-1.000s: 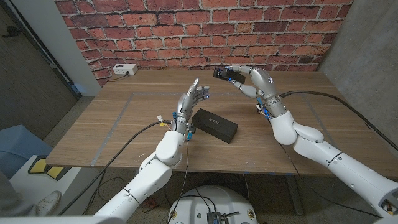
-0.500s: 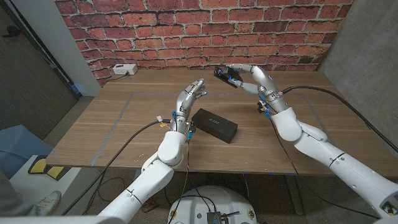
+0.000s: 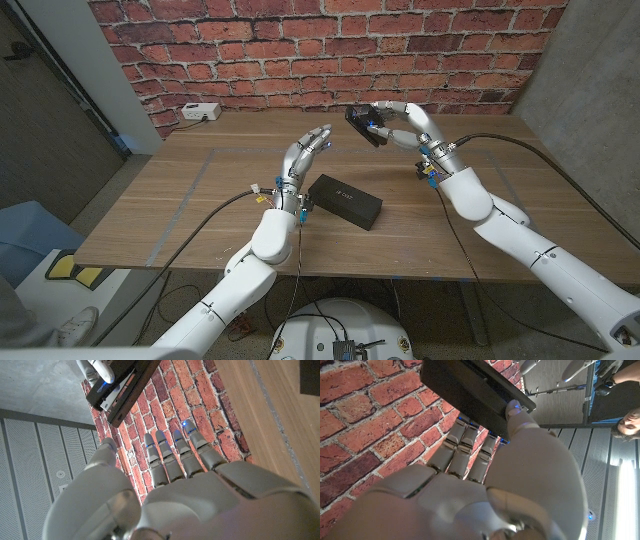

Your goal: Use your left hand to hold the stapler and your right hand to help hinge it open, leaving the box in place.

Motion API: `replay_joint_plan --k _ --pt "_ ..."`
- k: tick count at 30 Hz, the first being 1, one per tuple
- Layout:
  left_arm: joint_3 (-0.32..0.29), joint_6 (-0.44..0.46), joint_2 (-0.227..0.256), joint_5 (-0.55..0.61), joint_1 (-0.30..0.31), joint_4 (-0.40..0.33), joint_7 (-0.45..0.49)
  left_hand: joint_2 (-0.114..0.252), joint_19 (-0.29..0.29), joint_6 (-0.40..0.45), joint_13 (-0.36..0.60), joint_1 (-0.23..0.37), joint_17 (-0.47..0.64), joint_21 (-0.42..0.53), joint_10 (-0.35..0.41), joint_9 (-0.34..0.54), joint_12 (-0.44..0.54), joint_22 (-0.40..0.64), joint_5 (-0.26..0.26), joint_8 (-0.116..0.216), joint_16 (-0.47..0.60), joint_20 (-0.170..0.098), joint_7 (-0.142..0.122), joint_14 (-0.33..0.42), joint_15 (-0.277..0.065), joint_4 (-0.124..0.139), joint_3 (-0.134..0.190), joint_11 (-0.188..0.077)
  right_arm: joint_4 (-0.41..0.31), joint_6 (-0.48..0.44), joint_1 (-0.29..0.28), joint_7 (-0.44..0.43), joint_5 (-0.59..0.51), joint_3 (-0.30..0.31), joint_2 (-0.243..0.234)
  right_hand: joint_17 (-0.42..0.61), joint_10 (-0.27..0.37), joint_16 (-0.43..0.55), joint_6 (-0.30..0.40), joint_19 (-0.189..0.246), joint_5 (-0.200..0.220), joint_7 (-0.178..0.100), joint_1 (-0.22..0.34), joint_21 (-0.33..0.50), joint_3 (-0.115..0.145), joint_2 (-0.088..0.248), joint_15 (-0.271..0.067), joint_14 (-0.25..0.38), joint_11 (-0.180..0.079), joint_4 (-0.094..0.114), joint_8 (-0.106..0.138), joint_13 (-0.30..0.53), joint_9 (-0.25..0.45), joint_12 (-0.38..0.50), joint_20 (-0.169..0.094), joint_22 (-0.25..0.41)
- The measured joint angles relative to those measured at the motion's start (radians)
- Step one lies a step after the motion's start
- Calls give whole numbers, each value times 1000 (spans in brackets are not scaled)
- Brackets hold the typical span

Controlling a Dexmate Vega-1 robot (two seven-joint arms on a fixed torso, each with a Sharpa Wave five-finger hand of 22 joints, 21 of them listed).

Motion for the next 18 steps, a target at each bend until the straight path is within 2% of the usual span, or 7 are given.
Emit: replay_joint_plan --k 18 --pt "-4 -39 -10 8 -22 17 -27 -6 8 -10 0 6 0 0 0 -4 0 0 -8 -1 8 -8 9 12 -6 7 -7 0 -4 -16 -4 136 136 23 10 0 7 5 2 5 0 16 0 16 4 0 2 9 7 -4 -1 0 4 0 -2 0"
